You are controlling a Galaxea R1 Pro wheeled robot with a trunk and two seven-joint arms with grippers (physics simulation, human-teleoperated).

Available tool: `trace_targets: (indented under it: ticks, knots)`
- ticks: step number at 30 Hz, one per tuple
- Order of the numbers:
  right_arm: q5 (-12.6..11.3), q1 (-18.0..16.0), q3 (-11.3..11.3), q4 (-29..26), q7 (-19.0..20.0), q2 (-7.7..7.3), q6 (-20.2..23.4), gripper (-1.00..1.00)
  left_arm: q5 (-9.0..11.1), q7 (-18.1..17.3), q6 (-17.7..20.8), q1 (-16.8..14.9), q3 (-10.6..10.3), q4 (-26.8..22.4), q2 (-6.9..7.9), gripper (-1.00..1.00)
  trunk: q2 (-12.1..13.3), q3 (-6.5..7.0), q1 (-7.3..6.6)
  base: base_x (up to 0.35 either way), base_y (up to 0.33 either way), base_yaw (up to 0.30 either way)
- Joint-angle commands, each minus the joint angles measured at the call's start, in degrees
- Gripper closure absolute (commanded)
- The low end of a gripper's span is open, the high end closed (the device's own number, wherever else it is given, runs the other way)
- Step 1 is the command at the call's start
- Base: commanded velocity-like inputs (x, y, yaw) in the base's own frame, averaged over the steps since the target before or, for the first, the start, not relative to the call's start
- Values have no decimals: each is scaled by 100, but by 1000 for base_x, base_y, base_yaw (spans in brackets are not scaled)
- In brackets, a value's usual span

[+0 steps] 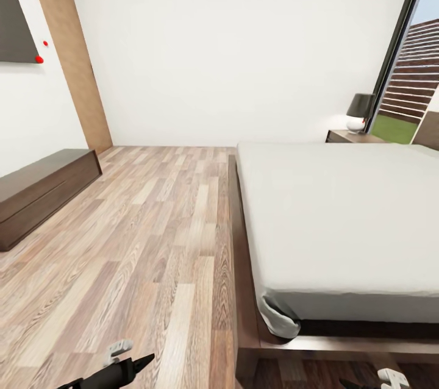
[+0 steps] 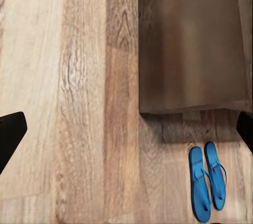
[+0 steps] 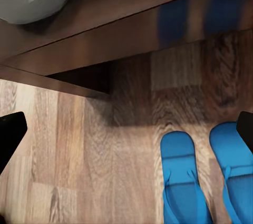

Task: In the bedroom, move the book from the bed onto either nightstand, and place the two sandals side by side next to the bed.

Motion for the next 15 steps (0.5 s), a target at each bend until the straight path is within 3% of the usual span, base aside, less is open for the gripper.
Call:
trace_targets:
  ticks: [1,15]
  knots:
    - [22,-3,-31,4,22,1,4,-100,32,-22,57,-2,18,3,-18,-100,39,13,-24,0,0,0]
    - [22,-3,-29,4,22,9,4,-100,4,120,-88,-2,11,167,-147,-100,601,264,-331,0,0,0]
